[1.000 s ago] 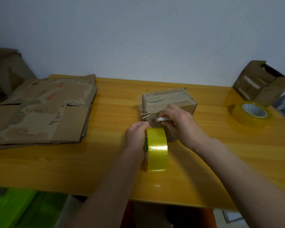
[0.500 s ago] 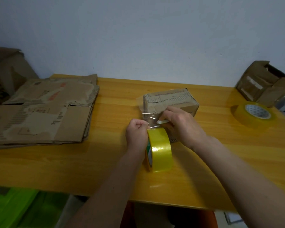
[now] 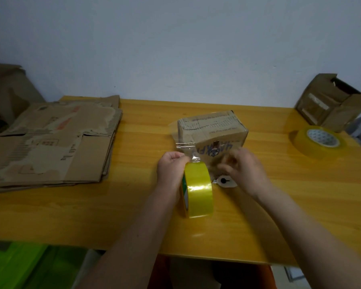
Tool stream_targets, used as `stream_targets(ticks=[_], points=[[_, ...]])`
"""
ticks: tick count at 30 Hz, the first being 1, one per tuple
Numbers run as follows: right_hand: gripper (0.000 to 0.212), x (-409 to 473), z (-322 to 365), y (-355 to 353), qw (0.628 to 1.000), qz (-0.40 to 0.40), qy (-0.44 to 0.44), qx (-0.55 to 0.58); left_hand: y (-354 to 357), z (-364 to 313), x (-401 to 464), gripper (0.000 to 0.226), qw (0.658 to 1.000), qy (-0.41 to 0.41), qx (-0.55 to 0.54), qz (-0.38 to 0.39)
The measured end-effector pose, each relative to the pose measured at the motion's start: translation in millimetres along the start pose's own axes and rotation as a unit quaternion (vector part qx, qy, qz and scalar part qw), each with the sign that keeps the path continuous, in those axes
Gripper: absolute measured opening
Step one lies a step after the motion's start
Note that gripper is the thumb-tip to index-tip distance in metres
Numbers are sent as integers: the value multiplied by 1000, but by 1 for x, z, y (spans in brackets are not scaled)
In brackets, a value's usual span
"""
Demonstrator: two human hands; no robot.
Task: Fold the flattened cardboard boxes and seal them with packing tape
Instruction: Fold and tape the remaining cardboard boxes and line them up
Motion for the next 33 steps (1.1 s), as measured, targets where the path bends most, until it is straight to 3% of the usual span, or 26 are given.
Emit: stream_targets(ticks=[2,3,5,8,15,24,30,33], points=[[11,4,40,-24,989,-103,-103,-11,1,3,2,16,1000,-15,-23,9],[18,12,55,-28,984,-109,-140,-11,2,3,2,16,999,-22,-35,16],[36,36,71,-18,985,-31,-165,-31,4,3,1,16,998,-33,-37,34],[46,64,67,2,987,72,-140,-28,2,3,2,19,996,-45,-48,55],[42,69,56,1,981,73,-132,125,2,4,3,19,992,-65,-49,95],[43,69,55,1,964,113,-128,205,2,-8,-7,12,990,-77,-44,109],[48,73,55,0,984,59,-130,107,-3,-10,-10,16,982,-107,-16,157],[46,74,55,-1,986,48,-127,98,-12,-6,-11,28,986,-90,-21,141]])
Point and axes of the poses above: each hand's wrist, its own x-axis towards the middle knuckle, its own y-axis out of the palm, z = x × y, the point moved 6 cm from there along x, towards the middle knuckle, and after that the axes turned 11 degrees about z, right-handed, at the moved point
